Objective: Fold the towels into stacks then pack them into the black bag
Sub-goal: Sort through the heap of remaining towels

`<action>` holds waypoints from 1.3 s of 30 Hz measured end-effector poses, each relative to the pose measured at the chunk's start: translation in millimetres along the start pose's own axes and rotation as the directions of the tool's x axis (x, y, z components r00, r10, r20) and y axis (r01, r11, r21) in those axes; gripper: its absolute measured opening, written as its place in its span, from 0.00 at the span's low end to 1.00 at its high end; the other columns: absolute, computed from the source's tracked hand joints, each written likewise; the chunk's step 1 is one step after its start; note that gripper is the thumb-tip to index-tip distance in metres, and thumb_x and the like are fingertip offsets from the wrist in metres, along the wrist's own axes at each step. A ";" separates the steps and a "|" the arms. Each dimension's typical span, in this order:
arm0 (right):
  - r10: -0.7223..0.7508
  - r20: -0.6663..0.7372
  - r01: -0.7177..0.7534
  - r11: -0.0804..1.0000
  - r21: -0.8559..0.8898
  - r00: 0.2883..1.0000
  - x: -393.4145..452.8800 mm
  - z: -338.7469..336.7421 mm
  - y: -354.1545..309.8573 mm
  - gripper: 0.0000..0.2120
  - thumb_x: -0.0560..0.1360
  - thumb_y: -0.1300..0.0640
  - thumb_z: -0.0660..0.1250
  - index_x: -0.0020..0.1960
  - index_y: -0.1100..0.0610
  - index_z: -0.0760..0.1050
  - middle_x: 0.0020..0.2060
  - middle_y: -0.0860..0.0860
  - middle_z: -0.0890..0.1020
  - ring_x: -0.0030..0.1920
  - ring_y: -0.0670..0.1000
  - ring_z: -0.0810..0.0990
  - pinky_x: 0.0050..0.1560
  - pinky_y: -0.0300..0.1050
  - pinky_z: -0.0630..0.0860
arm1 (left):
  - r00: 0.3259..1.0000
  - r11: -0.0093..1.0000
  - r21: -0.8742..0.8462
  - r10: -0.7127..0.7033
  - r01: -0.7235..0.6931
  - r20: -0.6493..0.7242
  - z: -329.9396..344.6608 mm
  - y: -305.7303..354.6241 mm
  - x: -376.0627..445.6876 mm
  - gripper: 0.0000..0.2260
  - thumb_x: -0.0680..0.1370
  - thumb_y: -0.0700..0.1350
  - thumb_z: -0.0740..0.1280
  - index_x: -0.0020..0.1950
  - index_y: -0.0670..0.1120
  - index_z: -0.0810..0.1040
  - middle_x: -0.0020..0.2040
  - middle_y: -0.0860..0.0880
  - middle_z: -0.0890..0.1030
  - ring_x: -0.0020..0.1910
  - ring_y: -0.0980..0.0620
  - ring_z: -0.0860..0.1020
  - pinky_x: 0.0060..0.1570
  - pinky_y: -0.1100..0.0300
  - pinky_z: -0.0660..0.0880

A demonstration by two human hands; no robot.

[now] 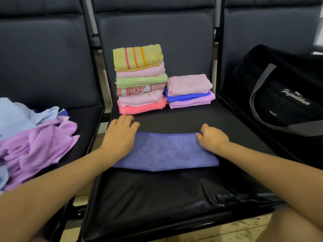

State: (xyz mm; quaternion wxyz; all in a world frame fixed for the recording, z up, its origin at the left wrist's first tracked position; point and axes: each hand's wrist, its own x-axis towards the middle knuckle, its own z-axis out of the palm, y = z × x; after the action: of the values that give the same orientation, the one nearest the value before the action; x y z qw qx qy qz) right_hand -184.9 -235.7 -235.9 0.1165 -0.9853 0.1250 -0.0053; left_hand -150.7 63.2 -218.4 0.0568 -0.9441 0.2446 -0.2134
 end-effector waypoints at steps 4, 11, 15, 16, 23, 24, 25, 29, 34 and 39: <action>0.056 -0.021 -0.054 0.995 0.079 0.998 -1.9 -9.0 2.5 0.17 0.79 0.45 0.60 0.46 0.59 0.71 0.38 0.52 0.78 0.38 0.54 0.77 0.36 0.45 0.71 | 0.992 0.983 -0.179 0.071 -0.051 0.104 -10.0 49.4 -7.6 0.21 0.77 0.55 0.55 0.61 0.44 0.77 0.60 0.45 0.76 0.60 0.43 0.73 0.58 0.49 0.69; 0.100 0.474 -0.273 0.910 0.312 0.875 -23.7 -34.6 1.4 0.19 0.70 0.42 0.73 0.44 0.57 0.73 0.37 0.52 0.77 0.36 0.48 0.78 0.30 0.40 0.76 | 0.942 0.996 -0.089 0.036 -0.007 0.333 11.3 68.3 -23.1 0.43 0.64 0.66 0.33 0.71 0.51 0.66 0.70 0.48 0.66 0.69 0.47 0.64 0.67 0.41 0.60; 0.077 0.463 -0.355 0.754 0.553 0.883 -28.7 -24.7 1.6 0.19 0.74 0.55 0.71 0.60 0.63 0.74 0.44 0.57 0.78 0.36 0.51 0.78 0.28 0.40 0.76 | 0.940 0.995 -0.098 0.004 0.031 0.342 9.4 68.8 -14.2 0.30 0.75 0.67 0.47 0.70 0.52 0.66 0.68 0.48 0.66 0.67 0.47 0.65 0.63 0.46 0.64; 0.091 0.438 -0.366 0.711 0.600 0.894 -28.9 -24.1 2.1 0.18 0.75 0.57 0.70 0.61 0.63 0.73 0.47 0.58 0.78 0.37 0.51 0.78 0.25 0.38 0.75 | 0.946 0.991 -0.125 0.004 0.038 0.324 8.4 66.3 -10.9 0.26 0.77 0.64 0.54 0.69 0.51 0.67 0.66 0.48 0.67 0.66 0.47 0.66 0.60 0.48 0.66; 0.112 0.030 -0.087 0.544 0.834 0.993 -19.3 -39.0 -16.5 0.02 0.75 0.63 0.66 0.47 0.61 0.76 0.40 0.57 0.75 0.39 0.53 0.73 0.32 0.40 0.71 | 0.964 0.957 -0.267 -0.038 0.111 0.264 4.9 27.9 -15.6 0.16 0.78 0.55 0.61 0.64 0.52 0.72 0.56 0.50 0.73 0.57 0.50 0.71 0.52 0.56 0.72; 0.075 -0.014 -0.030 0.560 0.828 0.997 -20.6 -40.3 -24.5 0.01 0.75 0.63 0.65 0.44 0.61 0.76 0.38 0.57 0.74 0.39 0.52 0.72 0.31 0.39 0.70 | 0.969 0.959 -0.266 -0.027 0.094 0.244 6.7 24.8 -17.9 0.15 0.78 0.54 0.61 0.64 0.52 0.73 0.55 0.50 0.74 0.56 0.50 0.71 0.52 0.56 0.71; 0.020 -0.040 0.020 0.586 0.810 0.999 -22.3 -40.5 -33.0 0.03 0.74 0.63 0.66 0.43 0.63 0.75 0.37 0.57 0.73 0.39 0.51 0.71 0.32 0.39 0.68 | 0.973 0.955 -0.282 -0.026 0.092 0.230 8.1 22.8 -19.3 0.15 0.78 0.53 0.61 0.63 0.52 0.74 0.55 0.50 0.74 0.56 0.50 0.71 0.52 0.56 0.71; -0.238 0.050 0.120 0.646 0.754 0.970 -37.3 -40.8 -66.2 0.06 0.74 0.59 0.69 0.47 0.62 0.81 0.40 0.54 0.80 0.40 0.47 0.76 0.42 0.42 0.72 | 0.975 0.912 -0.383 -0.068 0.148 0.213 11.8 20.8 -19.5 0.12 0.77 0.48 0.64 0.60 0.50 0.77 0.51 0.48 0.74 0.54 0.47 0.71 0.51 0.56 0.68; -0.301 0.344 -0.051 0.683 0.729 0.889 -50.4 -25.1 -90.8 0.11 0.78 0.56 0.64 0.50 0.62 0.81 0.41 0.55 0.83 0.38 0.47 0.79 0.41 0.37 0.77 | 0.971 0.825 -0.519 -0.140 0.224 0.196 11.7 13.3 -17.0 0.09 0.76 0.42 0.63 0.53 0.50 0.81 0.44 0.52 0.73 0.49 0.48 0.74 0.48 0.57 0.70; -0.356 0.289 0.119 0.787 0.605 0.888 -52.9 -1.6 -78.5 0.12 0.76 0.64 0.61 0.51 0.59 0.83 0.47 0.56 0.84 0.42 0.48 0.78 0.53 0.45 0.78 | 0.974 0.827 -0.522 -0.131 0.210 0.185 9.4 14.6 -16.6 0.08 0.79 0.46 0.62 0.52 0.51 0.80 0.45 0.53 0.74 0.49 0.52 0.73 0.47 0.59 0.69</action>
State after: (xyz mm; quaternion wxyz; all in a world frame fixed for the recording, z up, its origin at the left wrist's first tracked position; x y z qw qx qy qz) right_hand -217.0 -149.1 -215.3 0.4269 -0.8930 -0.0358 0.1379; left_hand -166.2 58.6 -236.2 -0.2124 -0.9527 0.2046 -0.0730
